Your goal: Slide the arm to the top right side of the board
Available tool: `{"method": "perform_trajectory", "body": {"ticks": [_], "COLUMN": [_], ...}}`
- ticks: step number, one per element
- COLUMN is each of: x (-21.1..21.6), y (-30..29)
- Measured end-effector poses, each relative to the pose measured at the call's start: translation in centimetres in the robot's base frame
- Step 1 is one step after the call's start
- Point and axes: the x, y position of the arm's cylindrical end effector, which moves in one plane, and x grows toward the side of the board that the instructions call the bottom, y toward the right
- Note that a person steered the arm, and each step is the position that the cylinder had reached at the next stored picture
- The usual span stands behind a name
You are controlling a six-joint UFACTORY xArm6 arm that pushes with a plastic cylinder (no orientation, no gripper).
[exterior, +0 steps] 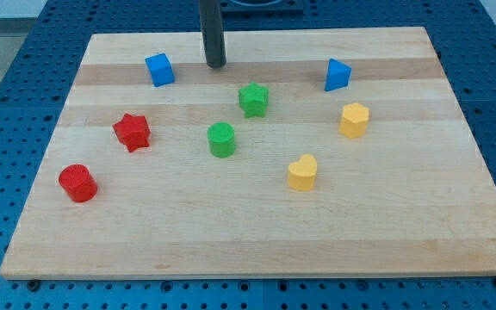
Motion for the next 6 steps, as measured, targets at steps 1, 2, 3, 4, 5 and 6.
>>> {"method": "perform_trajectory", "body": {"ticks": [1, 2, 3, 4, 5, 6], "x": [-0.2, -2.1, -2.1, -3.7, -7.9, -7.8], "y": [0.0, 0.0, 0.9, 6.0, 11.2, 17.3]}}
